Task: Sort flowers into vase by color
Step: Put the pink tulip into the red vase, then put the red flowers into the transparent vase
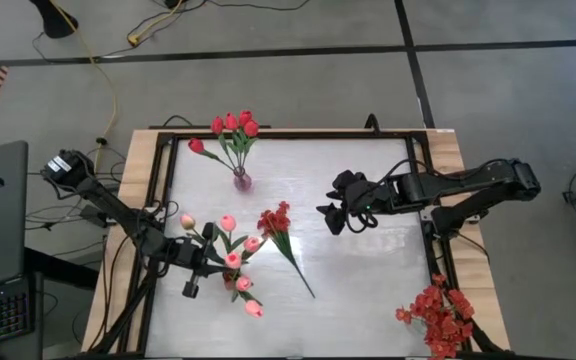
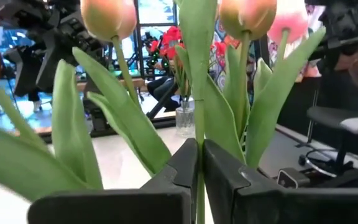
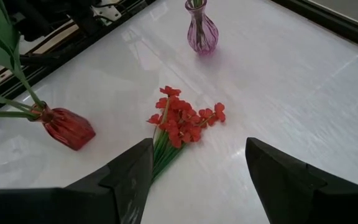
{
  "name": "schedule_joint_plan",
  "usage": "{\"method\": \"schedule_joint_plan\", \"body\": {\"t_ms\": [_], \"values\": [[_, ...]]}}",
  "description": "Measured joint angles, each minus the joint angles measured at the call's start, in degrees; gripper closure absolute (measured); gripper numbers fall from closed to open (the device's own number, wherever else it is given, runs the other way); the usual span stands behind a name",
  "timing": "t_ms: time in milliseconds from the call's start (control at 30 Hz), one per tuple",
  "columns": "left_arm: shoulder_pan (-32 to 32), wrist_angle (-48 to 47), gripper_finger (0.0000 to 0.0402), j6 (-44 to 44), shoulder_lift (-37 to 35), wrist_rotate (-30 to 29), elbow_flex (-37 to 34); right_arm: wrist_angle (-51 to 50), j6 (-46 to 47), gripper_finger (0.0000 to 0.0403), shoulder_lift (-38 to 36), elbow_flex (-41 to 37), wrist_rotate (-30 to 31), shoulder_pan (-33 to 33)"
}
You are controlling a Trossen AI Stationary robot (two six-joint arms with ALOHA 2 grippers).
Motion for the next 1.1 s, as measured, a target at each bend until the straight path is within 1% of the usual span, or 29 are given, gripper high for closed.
{"method": "schedule_joint_plan", "body": {"t_ms": [200,367,533,700,867,967,1100], "values": [[-0.02,0.01,0.0347,3.39,0.0,-0.04,0.0,0.0,0.0,0.0121,0.0,0.0,-0.02,0.0],[-0.03,0.05,0.0299,2.04,0.0,0.59,0.0,-0.02,0.0,0.0121,0.0,0.0,-0.02,0.0],[-0.04,-0.03,0.0266,0.77,0.02,7.48,0.25,0.0,-0.02,0.0121,0.0,0.0,-0.02,0.0],[-0.07,-0.2,0.026,0.83,-2.11,12.68,1.64,0.0,0.0,0.0121,0.0,0.0,-0.07,0.0],[-0.11,-1.43,0.0259,0.74,-8.91,15.91,1.99,0.0,0.4,0.0121,0.0,0.0,-0.15,0.0],[-0.11,-4.46,0.0259,-0.84,-14.15,18.02,2.01,0.1,1.98,0.0121,0.38,0.0,-0.22,0.41],[-0.11,-11.52,0.026,-2.79,-19.97,18.26,2.03,0.32,2.08,0.0121,1.85,-0.09,-0.61,0.5]]}}
